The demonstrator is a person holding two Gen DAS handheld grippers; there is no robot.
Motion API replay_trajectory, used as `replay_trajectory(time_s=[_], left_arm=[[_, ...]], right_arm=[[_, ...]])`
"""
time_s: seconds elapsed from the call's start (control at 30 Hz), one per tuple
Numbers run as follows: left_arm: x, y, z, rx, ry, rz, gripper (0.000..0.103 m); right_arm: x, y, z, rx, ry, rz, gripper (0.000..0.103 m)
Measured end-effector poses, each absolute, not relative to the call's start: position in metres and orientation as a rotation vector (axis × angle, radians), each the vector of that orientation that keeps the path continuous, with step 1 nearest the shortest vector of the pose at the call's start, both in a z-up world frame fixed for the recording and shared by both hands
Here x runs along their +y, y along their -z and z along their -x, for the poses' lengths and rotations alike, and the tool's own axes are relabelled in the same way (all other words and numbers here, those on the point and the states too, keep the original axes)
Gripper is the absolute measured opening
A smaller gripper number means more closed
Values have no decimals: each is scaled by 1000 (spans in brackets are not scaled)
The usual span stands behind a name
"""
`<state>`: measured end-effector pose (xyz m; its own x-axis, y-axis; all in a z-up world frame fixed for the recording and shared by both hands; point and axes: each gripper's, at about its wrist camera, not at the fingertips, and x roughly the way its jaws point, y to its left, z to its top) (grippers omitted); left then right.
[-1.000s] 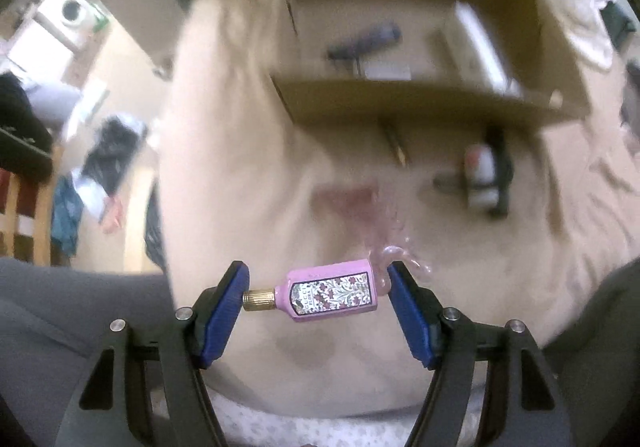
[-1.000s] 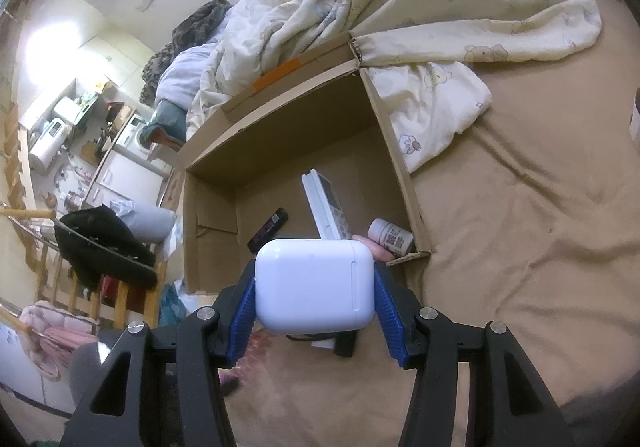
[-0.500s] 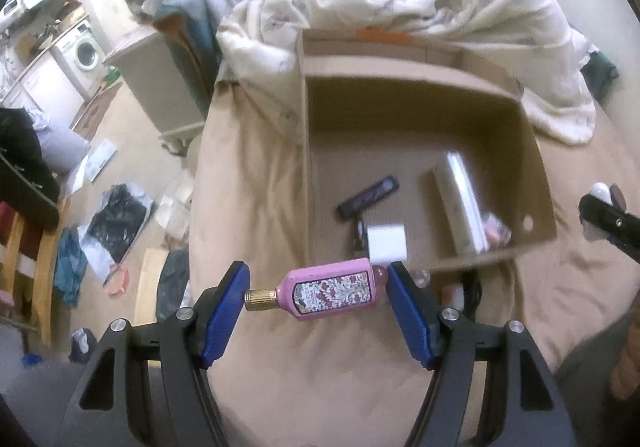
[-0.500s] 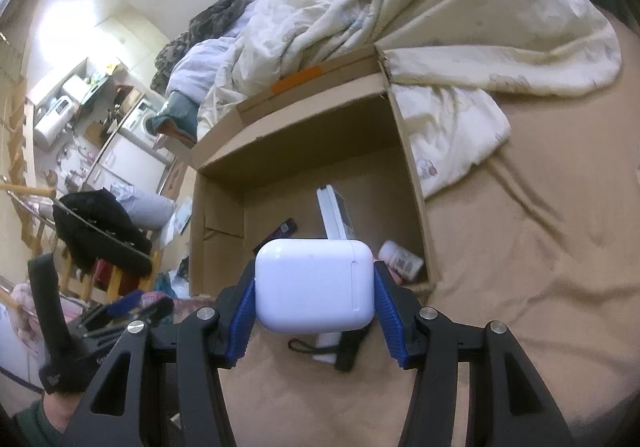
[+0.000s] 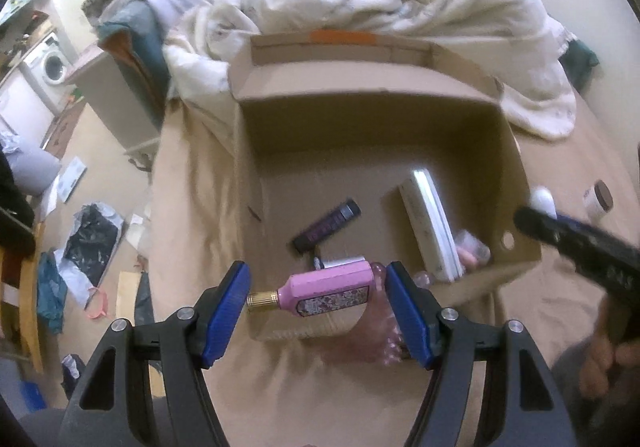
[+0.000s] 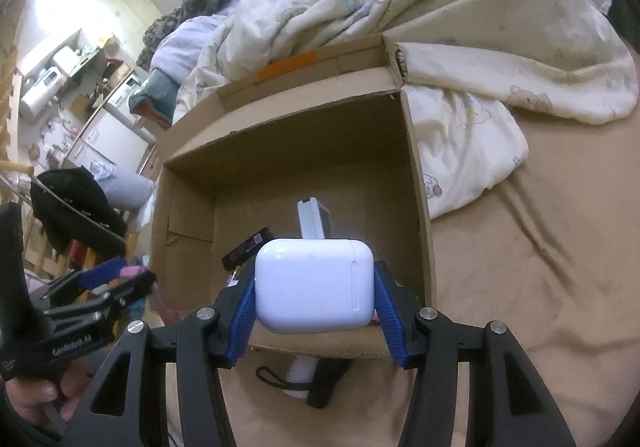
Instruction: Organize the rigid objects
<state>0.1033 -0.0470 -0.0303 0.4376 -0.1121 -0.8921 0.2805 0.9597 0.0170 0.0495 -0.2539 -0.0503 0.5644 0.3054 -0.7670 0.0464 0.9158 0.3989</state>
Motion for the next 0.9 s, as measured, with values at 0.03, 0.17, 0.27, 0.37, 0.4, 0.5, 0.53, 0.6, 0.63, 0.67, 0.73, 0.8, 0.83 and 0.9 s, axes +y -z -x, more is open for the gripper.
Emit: replay_trajectory(time_s=[0.03,0.17,0.27,0.37,0.4,0.5,0.53,0.6,0.63,0.67,0.73,0.8,0.83,0.9], left_arm=[[-48,33,-98,1101,254,-183,67],[-50,61,-73,1184,303,-244,24],[-49,84,-63,1234,303,-264,15],[-45,94,-60,1252,296,-268,11],[-38,94,-62,1263,275,-232,11],[-19,94,-68,1260,207,-174,26],[-10,96,-72,1278,184,-137,38],[7,107,-76,1345,141,-38,69],[10,112,-76,1368,125,-22,69],[12,118,-76,1391,118,-14,69],[8,133,-74,1432,130,-20,69],[-1,144,-72,1450,141,-71,63],[-8,149,-71,1455,153,-102,61],[-22,158,-68,1472,187,-152,60]], right_arm=[[-253,50,-49,963,-157,-391,57],[-252,49,-45,963,-173,-403,57],[-248,46,-42,958,-181,-388,57],[-246,46,-39,957,-180,-373,57],[-246,46,-38,957,-177,-369,57],[-248,46,-35,958,-167,-367,57],[-249,45,-34,959,-164,-370,57],[-252,45,-33,957,-163,-381,57],[-253,45,-33,956,-163,-385,57],[-253,45,-33,955,-163,-388,57],[-253,46,-35,958,-165,-391,57],[-251,47,-37,963,-169,-386,57],[-249,48,-38,966,-171,-383,57],[-247,48,-38,968,-175,-377,57]])
